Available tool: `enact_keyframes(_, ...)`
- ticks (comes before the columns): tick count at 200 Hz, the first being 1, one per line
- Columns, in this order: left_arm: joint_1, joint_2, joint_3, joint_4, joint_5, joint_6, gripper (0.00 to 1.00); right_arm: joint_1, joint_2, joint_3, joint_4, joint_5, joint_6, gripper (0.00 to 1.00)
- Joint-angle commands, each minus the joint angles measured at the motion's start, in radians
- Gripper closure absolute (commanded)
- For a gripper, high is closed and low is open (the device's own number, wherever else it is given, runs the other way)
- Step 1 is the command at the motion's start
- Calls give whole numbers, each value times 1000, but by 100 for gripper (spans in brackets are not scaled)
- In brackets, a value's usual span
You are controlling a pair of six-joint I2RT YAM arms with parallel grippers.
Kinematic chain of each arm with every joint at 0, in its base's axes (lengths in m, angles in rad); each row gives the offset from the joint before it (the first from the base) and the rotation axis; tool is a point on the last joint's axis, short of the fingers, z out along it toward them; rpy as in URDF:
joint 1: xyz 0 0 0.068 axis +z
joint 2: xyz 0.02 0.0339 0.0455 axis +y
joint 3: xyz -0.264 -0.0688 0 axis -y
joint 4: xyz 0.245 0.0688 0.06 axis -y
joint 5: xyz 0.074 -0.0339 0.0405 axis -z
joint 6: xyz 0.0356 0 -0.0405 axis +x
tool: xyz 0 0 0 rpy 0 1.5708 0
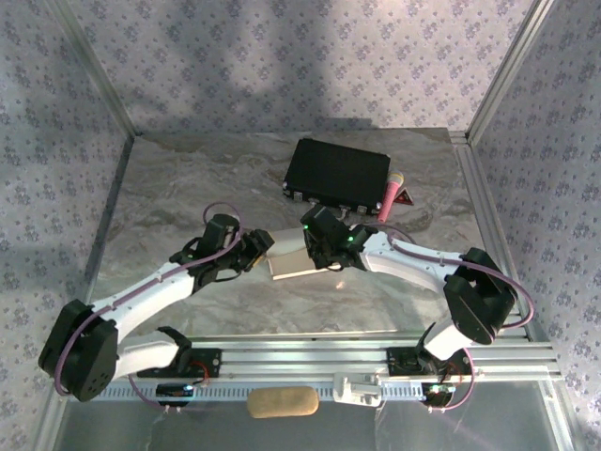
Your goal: Fold the paper box
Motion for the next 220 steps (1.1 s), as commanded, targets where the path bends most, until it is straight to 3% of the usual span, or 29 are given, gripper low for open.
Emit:
enact_keyframes(1, -18, 21, -4, 49, 10, -15, 46, 5, 18, -26, -77, 0, -8, 100)
enact_keyframes(83, -46, 75, -25, 103, -1, -34, 52, 6, 31, -33, -56, -18, -15, 100)
enact_keyframes(116, -47, 80, -33, 104, -12, -28, 66, 14, 33, -43, -56, -19, -19, 100)
enact_keyframes(214, -57, 74, -68, 47, -50, 14, 75, 24, 28, -91, -61, -25, -39, 100)
enact_keyframes(220, -56, 71, -69, 42, -53, 16, 75, 25, 24, -89, -72, -19, -43, 96)
